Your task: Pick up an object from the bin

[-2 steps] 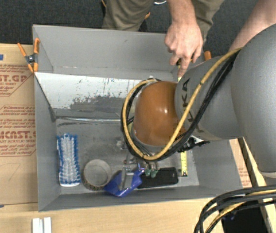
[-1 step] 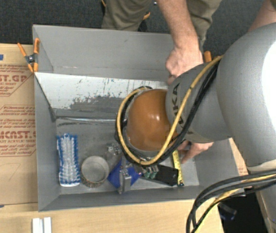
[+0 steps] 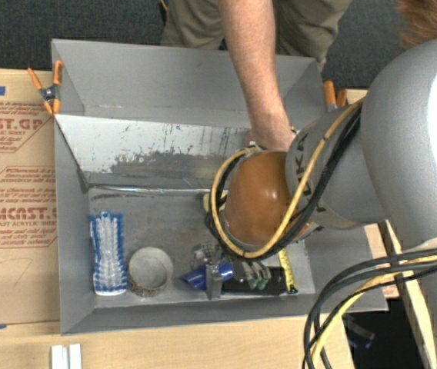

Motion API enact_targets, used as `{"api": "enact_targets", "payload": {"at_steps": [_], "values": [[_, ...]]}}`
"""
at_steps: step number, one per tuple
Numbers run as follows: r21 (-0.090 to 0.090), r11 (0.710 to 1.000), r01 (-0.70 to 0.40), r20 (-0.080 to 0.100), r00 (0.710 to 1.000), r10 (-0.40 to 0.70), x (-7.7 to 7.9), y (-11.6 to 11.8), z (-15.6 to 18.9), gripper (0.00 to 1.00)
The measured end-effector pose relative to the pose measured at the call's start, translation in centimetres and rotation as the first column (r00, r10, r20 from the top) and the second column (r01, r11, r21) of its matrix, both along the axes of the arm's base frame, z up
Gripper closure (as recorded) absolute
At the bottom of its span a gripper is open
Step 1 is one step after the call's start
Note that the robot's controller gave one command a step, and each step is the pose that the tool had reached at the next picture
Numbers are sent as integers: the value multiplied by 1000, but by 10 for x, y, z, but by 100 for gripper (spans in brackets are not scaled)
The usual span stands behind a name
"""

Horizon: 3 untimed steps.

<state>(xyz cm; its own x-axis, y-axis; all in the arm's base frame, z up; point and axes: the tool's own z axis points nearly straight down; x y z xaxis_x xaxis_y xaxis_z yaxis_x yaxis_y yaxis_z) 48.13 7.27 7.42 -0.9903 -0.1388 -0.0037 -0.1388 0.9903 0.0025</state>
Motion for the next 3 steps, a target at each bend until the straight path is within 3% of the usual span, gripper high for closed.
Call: {"api": "enact_targets", "payload": {"at_steps": [1, 2, 3], "values": [[0, 1000, 0, -1, 1000, 0, 0, 0, 0, 100], [2, 1000, -3, 9, 1000, 3, 13, 8, 78, 100], [-1, 1000, -24, -4, 1000, 24, 3, -2, 130, 100]]}}
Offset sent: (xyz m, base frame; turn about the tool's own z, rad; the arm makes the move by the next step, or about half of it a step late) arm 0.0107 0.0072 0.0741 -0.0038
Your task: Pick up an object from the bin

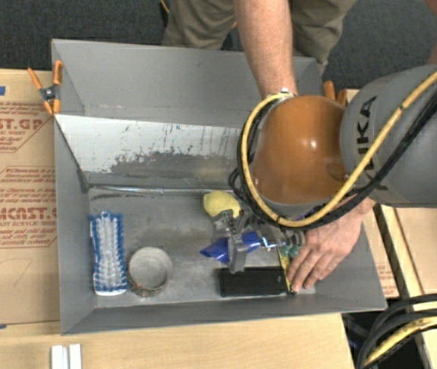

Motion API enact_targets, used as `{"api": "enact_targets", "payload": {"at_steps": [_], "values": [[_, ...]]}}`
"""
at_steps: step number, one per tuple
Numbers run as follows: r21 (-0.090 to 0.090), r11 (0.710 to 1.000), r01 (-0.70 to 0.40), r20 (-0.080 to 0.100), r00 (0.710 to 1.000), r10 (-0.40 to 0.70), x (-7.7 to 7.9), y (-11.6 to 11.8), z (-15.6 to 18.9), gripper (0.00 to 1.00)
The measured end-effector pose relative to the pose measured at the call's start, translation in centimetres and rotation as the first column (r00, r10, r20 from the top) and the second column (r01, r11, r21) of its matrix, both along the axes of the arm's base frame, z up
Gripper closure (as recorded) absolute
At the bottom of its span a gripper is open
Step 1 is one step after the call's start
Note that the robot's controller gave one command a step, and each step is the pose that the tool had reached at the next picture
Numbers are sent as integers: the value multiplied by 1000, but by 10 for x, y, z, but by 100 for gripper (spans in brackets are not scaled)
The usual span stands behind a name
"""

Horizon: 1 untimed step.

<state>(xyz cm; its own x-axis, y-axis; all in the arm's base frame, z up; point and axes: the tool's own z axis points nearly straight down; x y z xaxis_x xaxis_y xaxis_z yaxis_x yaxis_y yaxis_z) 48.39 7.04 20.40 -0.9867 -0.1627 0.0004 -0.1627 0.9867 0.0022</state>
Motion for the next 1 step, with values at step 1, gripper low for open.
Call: {"api": "enact_targets", "payload": {"at_steps": [1], "values": [[-2, 1000, 4, -16, 1000, -4, -2, 4, 20, 100]]}}
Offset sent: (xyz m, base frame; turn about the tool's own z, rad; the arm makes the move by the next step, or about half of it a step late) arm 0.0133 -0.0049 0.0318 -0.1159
